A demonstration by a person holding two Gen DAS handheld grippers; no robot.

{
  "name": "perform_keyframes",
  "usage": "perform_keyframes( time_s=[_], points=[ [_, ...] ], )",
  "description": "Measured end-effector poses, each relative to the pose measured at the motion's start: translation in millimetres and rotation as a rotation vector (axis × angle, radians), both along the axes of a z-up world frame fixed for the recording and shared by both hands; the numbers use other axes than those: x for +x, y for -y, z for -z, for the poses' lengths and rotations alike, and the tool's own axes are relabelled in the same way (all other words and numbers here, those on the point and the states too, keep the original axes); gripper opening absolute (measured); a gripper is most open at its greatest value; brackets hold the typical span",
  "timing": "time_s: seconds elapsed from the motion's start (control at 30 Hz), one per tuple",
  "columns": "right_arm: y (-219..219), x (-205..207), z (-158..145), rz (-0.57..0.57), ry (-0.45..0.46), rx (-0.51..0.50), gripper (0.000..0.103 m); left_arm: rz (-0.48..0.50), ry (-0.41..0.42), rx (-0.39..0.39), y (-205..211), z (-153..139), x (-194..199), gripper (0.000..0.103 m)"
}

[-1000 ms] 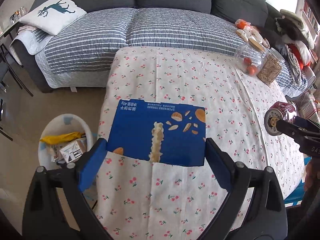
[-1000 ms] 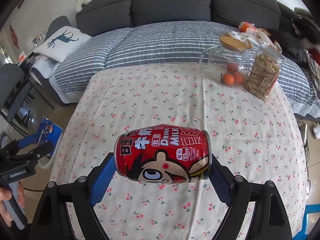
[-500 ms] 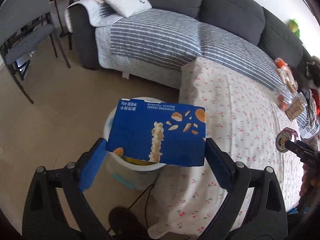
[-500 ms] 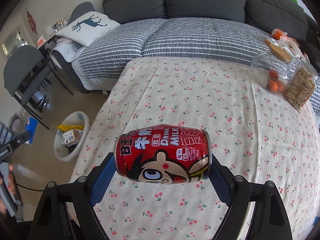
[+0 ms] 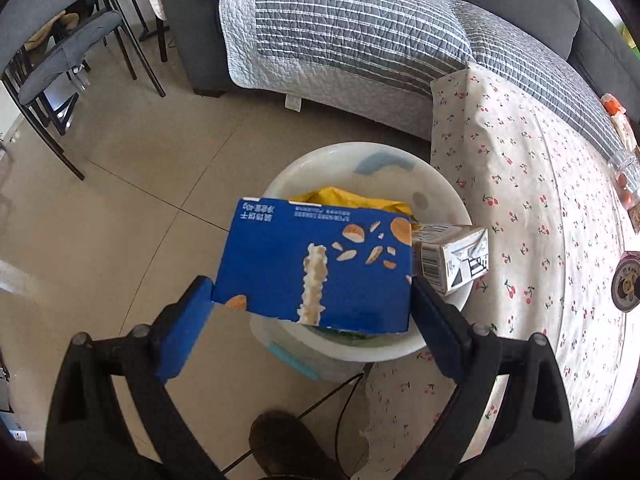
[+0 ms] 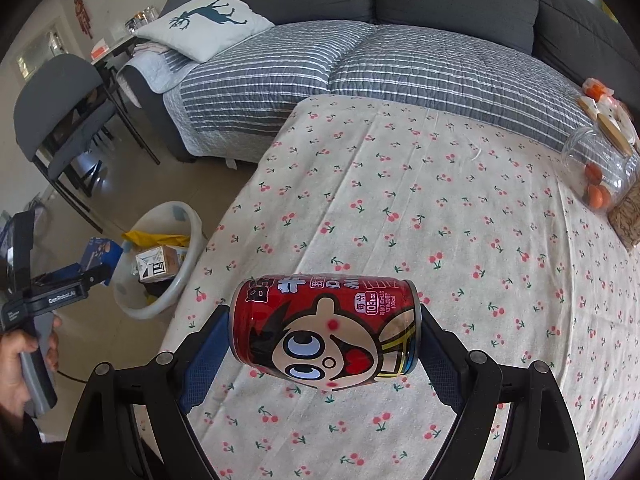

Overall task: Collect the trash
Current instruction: 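Carry the blue box to the wastebasket and open the left gripper, then carry the red can to the wastebasket and open the right gripper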

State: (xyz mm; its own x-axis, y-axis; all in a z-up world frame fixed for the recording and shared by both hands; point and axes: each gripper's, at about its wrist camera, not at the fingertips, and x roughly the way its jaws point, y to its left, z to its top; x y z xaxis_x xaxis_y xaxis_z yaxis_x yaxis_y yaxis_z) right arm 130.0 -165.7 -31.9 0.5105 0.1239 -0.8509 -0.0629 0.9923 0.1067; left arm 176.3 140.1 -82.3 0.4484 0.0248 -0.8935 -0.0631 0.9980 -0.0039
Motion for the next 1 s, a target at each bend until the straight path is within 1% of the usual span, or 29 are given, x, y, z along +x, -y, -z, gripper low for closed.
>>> perform_keyframes(
  time_s=[0.1,0.17,0.3,0.4,0.53,0.63,0.77,0.83,1.0],
  points=[
    [-2,3,3,0.003,-0.008,-0.001,0.088,-0.005,-0.015,-0.025,-3,6,4,0.097],
    [-4,4,3,0.000,-0.007,-0.002,0.088,-0.003,-0.011,-0.054,-4,4,4,0.098],
    [-13,7,0,-0.016,0.001,-0.002,0.088,-0.023,0.017,-0.070,-11,-7,-3,0.099],
    [-26,13,-2,-0.037,-0.002,0.017,0.088,-0.052,0.016,-0.067,-21,-13,-10,0.100],
    [-58,27,-1,-0.092,-0.017,0.012,0.088,-0.115,-0.013,-0.041,-43,-15,-22,0.100],
    [-87,46,-3,-0.118,-0.015,0.034,0.088,-0.136,-0.036,-0.027,-57,-12,-30,0.100],
    [-129,73,-6,-0.144,0.003,0.051,0.088,-0.127,-0.042,0.008,-67,-11,-40,0.100],
    [-149,85,-5,-0.162,-0.003,0.062,0.088,-0.118,-0.038,0.031,-70,-12,-43,0.100],
    [-194,111,9,-0.195,-0.028,0.068,0.088,-0.095,-0.020,0.088,-71,-15,-45,0.100]
  ],
)
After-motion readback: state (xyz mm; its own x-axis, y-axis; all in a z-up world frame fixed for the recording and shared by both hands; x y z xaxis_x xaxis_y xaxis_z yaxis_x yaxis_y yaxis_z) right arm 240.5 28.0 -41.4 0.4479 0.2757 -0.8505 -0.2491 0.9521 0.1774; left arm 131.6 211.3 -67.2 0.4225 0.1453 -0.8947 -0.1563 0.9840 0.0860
